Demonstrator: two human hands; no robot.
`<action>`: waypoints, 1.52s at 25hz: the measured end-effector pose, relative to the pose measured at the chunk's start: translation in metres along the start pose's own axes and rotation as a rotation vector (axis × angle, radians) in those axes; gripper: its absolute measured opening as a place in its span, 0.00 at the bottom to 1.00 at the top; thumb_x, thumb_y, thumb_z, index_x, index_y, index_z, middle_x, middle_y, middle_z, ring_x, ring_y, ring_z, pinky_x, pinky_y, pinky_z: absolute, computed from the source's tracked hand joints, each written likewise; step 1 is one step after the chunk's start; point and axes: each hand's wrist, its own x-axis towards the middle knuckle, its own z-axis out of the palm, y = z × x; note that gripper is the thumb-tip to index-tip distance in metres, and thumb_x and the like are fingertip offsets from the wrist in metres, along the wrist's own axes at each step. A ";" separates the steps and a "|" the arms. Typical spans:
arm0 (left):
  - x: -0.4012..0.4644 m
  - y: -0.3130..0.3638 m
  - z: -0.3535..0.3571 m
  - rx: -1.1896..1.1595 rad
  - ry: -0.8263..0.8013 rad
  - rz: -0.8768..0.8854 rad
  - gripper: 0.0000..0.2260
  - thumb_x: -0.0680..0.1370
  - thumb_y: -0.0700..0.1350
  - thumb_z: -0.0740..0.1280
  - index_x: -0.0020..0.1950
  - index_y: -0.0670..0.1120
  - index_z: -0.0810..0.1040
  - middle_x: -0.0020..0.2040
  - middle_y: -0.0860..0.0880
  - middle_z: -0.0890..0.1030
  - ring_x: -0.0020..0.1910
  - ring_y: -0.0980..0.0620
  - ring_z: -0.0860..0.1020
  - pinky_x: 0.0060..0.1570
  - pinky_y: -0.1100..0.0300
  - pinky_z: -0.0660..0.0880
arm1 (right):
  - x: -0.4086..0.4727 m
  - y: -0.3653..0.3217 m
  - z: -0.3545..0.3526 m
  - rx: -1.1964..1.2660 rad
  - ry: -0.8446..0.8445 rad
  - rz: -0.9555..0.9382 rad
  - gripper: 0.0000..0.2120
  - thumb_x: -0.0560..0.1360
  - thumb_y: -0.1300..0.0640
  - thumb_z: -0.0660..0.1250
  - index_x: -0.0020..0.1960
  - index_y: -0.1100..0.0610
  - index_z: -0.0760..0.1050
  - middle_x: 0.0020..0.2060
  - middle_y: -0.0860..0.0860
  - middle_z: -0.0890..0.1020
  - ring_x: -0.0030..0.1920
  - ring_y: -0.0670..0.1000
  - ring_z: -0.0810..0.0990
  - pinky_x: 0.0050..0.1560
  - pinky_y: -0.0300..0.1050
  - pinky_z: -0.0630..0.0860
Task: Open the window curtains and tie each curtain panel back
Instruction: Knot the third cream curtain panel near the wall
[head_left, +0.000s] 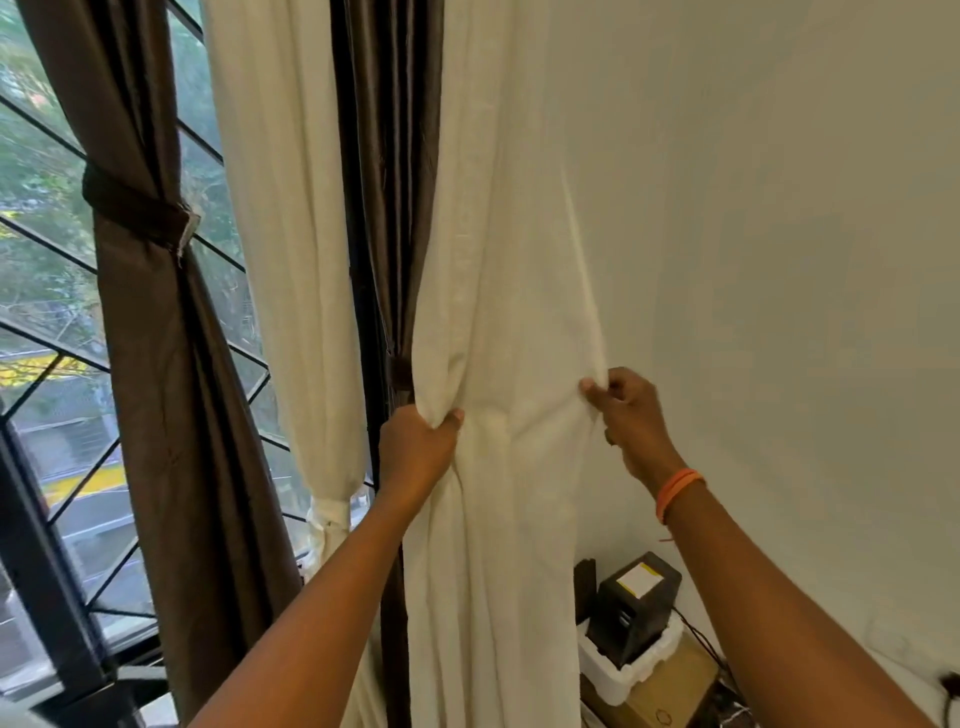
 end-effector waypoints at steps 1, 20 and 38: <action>0.003 -0.003 -0.002 0.037 0.052 -0.002 0.09 0.77 0.48 0.69 0.51 0.43 0.80 0.41 0.51 0.79 0.45 0.47 0.79 0.39 0.61 0.70 | 0.007 0.002 -0.012 -0.010 0.148 -0.001 0.10 0.76 0.53 0.70 0.40 0.57 0.73 0.33 0.49 0.75 0.34 0.51 0.72 0.33 0.44 0.69; -0.010 -0.017 0.010 -0.312 -0.231 -0.071 0.23 0.71 0.57 0.74 0.62 0.48 0.78 0.54 0.52 0.83 0.51 0.55 0.81 0.48 0.61 0.78 | -0.016 0.043 -0.011 -0.298 0.100 0.148 0.18 0.76 0.37 0.65 0.50 0.51 0.79 0.47 0.50 0.84 0.50 0.54 0.83 0.53 0.50 0.78; -0.017 -0.041 0.070 -0.566 -0.304 -0.142 0.29 0.70 0.59 0.75 0.66 0.49 0.74 0.57 0.49 0.83 0.53 0.53 0.83 0.56 0.52 0.80 | -0.068 0.039 0.050 0.162 -0.418 0.121 0.18 0.73 0.45 0.71 0.61 0.47 0.76 0.54 0.49 0.85 0.53 0.46 0.84 0.51 0.41 0.81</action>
